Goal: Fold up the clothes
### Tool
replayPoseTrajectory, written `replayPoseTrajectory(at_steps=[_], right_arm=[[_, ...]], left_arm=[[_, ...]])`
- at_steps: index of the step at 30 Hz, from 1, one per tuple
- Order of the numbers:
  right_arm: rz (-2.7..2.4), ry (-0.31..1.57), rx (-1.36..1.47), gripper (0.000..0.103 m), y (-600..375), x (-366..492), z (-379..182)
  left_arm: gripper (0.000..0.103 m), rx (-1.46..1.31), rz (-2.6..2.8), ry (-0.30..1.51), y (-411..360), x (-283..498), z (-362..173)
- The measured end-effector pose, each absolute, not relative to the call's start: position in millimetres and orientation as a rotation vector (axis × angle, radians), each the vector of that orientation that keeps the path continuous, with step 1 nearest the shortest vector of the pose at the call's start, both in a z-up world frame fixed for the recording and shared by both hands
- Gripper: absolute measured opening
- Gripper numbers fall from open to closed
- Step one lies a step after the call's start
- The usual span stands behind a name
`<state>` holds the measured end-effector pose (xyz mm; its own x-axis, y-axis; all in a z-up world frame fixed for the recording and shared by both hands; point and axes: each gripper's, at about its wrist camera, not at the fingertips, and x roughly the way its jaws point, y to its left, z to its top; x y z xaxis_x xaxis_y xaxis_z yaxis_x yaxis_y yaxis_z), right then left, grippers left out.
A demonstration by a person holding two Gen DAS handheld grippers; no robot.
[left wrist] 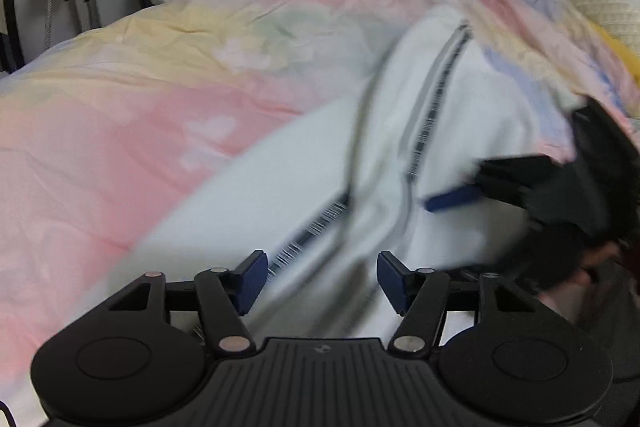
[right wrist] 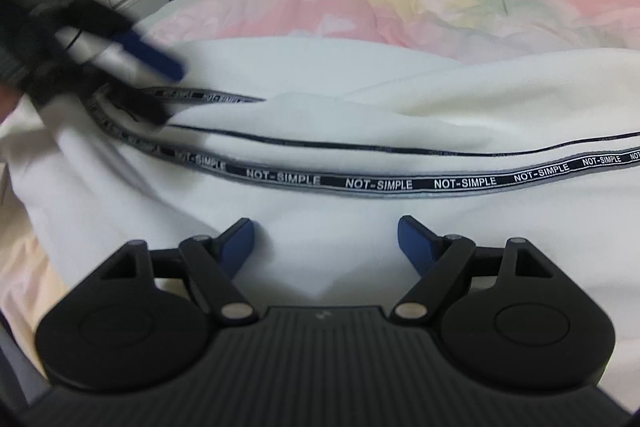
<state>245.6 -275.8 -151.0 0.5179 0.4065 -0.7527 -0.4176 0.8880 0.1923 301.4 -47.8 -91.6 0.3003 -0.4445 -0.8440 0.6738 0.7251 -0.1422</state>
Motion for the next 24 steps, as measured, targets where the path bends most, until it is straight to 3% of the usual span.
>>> replayPoseTrajectory(at_steps=[12,15,17,24], right_arm=[[0.501,0.901,0.012,0.081,-282.7,246.4,-150.0],[0.503,0.900,0.027,0.081,-284.1,247.8,-149.9],[0.504,0.897,0.033,0.081,-284.5,247.7,-149.9],[0.502,0.866,0.020,0.081,-281.0,242.1,-145.0]], left_arm=[[0.056,0.107,-0.796,1.077,-115.6,379.4,-148.8],[0.043,0.107,-0.798,1.112,-134.0,385.5,-158.3],[0.005,0.072,-0.798,1.129,-138.6,388.1,-160.1],[0.002,0.058,-0.671,1.042,-146.3,380.1,-107.6]])
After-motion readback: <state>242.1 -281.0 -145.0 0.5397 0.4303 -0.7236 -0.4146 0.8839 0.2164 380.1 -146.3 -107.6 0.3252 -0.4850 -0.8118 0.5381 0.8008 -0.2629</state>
